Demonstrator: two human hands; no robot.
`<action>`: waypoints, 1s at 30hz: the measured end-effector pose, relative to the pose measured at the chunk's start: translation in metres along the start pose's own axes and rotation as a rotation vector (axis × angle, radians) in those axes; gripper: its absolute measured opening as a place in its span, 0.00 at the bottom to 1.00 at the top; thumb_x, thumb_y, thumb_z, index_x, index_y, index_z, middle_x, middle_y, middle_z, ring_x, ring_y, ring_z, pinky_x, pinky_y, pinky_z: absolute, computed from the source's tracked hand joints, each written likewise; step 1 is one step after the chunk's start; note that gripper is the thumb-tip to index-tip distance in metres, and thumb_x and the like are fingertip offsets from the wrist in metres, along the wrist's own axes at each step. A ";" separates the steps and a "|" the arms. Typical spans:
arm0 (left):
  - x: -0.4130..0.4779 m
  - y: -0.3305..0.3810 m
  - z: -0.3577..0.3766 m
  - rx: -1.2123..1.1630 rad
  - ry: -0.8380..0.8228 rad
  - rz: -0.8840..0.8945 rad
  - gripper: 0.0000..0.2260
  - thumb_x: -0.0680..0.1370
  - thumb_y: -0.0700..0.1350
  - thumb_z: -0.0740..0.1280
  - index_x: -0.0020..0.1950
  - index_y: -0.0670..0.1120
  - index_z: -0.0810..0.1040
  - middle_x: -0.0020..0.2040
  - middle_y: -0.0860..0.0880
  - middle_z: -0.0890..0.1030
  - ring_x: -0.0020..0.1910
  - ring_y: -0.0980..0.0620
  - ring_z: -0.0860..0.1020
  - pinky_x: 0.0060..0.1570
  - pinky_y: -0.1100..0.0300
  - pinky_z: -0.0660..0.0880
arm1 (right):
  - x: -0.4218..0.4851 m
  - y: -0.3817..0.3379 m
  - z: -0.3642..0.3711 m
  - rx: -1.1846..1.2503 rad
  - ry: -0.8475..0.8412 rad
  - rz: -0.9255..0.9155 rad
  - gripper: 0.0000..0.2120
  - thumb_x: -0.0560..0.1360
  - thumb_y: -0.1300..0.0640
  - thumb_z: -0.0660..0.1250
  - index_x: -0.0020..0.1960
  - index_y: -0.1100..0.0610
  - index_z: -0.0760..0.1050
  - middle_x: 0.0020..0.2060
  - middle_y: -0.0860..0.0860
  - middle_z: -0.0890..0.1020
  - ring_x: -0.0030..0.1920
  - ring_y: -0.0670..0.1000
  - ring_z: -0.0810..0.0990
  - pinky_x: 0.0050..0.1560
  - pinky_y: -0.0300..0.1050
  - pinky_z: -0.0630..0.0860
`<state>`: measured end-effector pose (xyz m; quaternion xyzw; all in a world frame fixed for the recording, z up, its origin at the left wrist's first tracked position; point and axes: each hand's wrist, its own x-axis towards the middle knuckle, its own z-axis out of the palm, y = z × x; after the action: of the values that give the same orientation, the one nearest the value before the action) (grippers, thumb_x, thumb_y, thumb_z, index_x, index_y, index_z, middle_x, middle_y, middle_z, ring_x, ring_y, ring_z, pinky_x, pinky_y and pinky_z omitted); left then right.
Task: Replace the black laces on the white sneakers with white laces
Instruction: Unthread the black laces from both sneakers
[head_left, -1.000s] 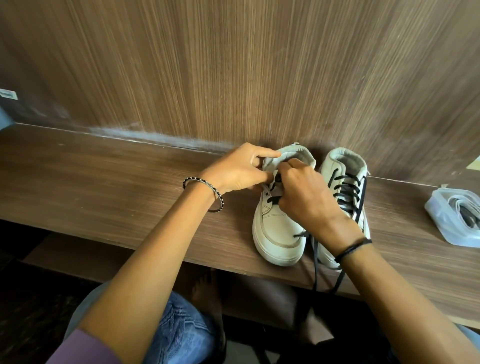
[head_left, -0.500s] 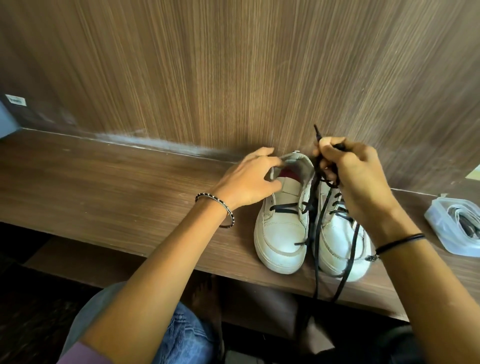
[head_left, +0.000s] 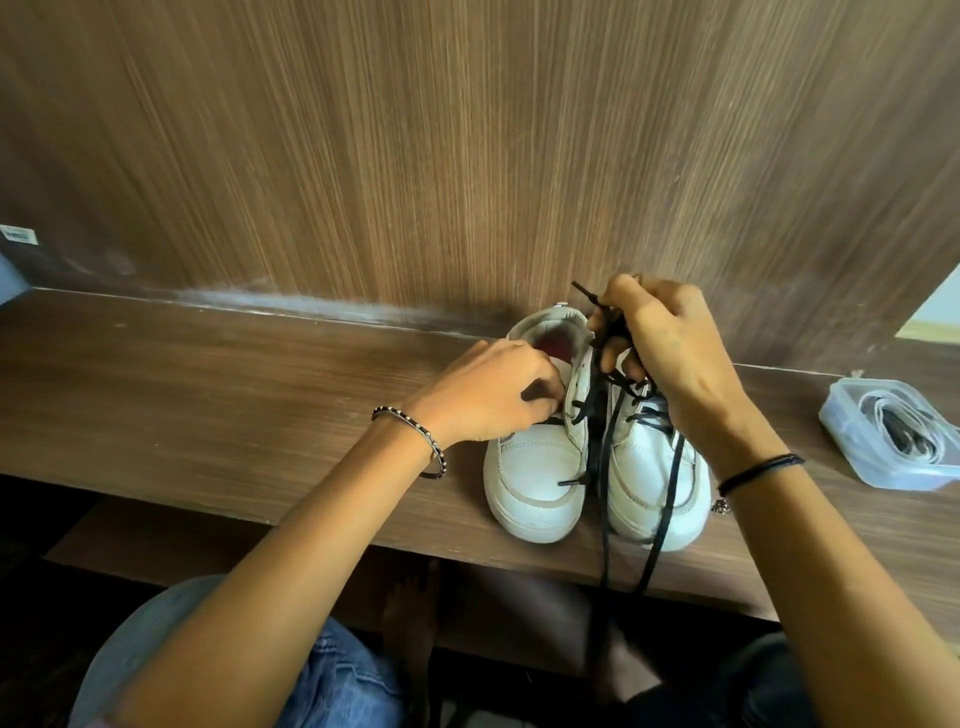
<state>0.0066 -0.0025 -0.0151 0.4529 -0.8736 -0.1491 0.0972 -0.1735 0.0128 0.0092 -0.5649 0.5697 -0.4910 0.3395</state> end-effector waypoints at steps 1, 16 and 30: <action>0.000 0.001 0.000 0.027 -0.006 -0.008 0.12 0.75 0.56 0.63 0.51 0.55 0.84 0.62 0.50 0.81 0.66 0.45 0.76 0.60 0.46 0.76 | -0.001 -0.001 0.000 -0.049 -0.013 -0.019 0.16 0.78 0.47 0.61 0.41 0.58 0.78 0.33 0.53 0.85 0.31 0.53 0.81 0.35 0.46 0.72; -0.012 -0.011 -0.020 -0.055 -0.030 -0.077 0.10 0.83 0.48 0.64 0.59 0.46 0.79 0.59 0.51 0.78 0.59 0.52 0.76 0.61 0.53 0.73 | -0.006 0.001 -0.016 -0.274 -0.159 -0.307 0.09 0.81 0.61 0.57 0.55 0.54 0.75 0.45 0.51 0.86 0.35 0.51 0.87 0.39 0.57 0.84; -0.004 0.009 -0.005 0.030 -0.079 -0.028 0.09 0.82 0.46 0.64 0.59 0.45 0.79 0.50 0.54 0.72 0.52 0.49 0.77 0.55 0.45 0.75 | -0.006 -0.002 -0.023 -0.357 -0.192 -0.245 0.11 0.80 0.65 0.59 0.55 0.57 0.78 0.46 0.50 0.86 0.37 0.52 0.88 0.33 0.55 0.84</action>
<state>0.0036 0.0042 -0.0070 0.4602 -0.8725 -0.1549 0.0538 -0.1937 0.0232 0.0162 -0.7251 0.5396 -0.3640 0.2248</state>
